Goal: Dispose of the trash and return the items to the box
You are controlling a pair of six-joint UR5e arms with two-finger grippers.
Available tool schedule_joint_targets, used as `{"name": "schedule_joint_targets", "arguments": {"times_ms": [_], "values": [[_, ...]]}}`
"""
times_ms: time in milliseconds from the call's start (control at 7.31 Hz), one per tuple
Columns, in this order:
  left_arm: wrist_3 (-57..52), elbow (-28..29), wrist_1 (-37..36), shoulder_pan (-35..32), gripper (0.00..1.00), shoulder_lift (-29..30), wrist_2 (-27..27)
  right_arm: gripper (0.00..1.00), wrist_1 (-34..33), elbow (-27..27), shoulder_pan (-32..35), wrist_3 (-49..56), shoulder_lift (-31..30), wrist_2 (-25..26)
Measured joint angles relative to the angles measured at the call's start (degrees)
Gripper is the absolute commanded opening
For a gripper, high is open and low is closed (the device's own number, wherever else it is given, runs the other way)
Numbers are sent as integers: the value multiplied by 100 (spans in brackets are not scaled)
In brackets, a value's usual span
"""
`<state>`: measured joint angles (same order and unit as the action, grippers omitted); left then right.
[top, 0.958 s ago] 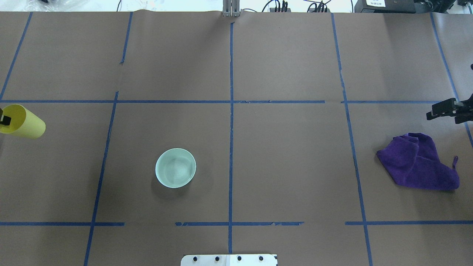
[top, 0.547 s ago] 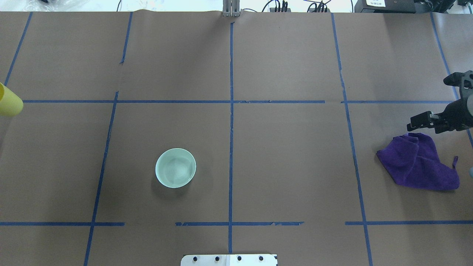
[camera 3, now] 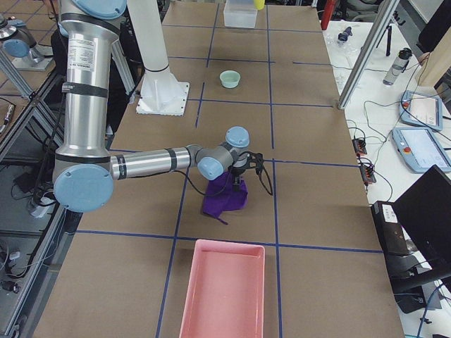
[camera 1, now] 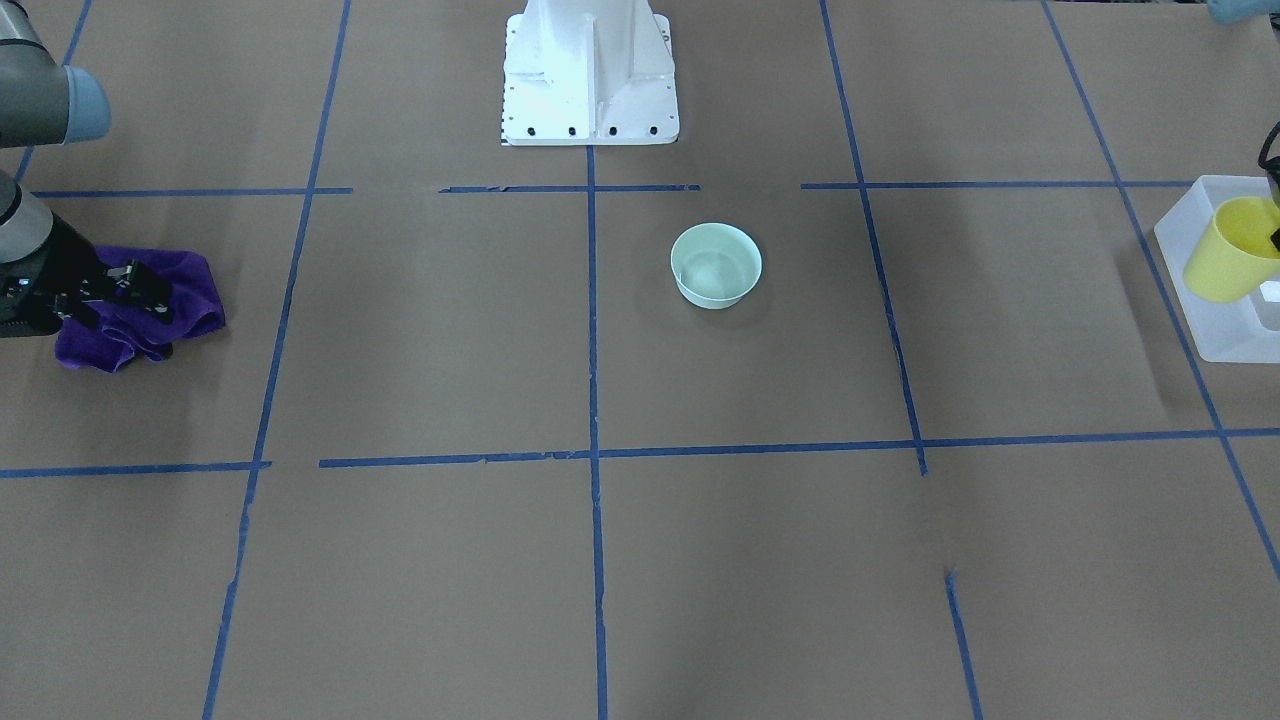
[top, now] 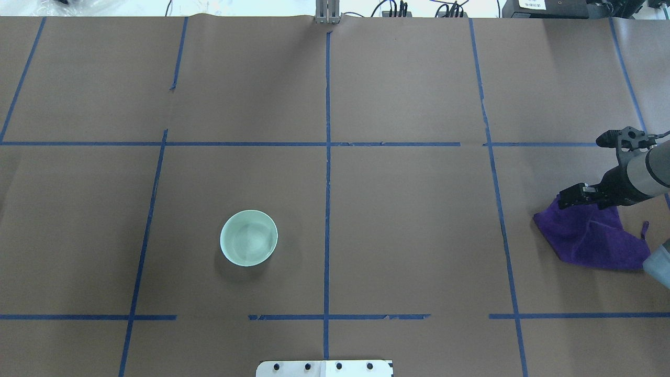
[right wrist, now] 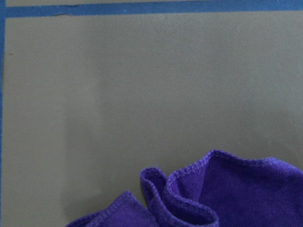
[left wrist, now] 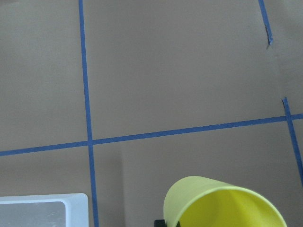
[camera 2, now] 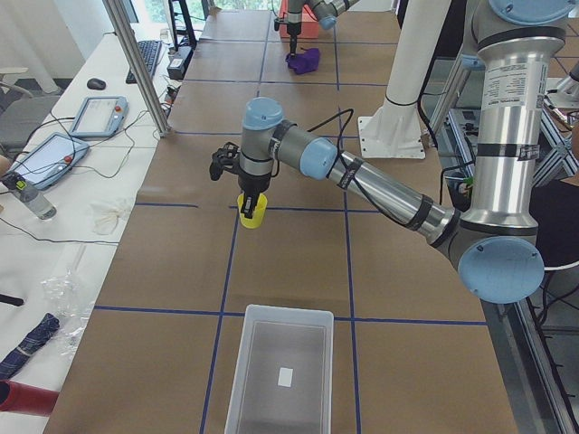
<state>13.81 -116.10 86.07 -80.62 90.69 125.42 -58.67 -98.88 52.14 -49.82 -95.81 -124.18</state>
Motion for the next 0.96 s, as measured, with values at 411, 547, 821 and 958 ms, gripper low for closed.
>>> {"name": "schedule_joint_targets", "arguments": {"times_ms": [411,547,821,958], "values": [[-1062,638,15,-613,0,105,-9,0,-31,82,-78,18,41,2],[-1385,876,34,-752,0,138,-97,0,-46,80,-82,19,44,-16],[-1705,1163,59,-874,0,185,-384,0,-51,40,-59,10,22,-113],[-1832,1368,94,-917,0,191,-430,0,-68,-10,37,8,26,-266]]}}
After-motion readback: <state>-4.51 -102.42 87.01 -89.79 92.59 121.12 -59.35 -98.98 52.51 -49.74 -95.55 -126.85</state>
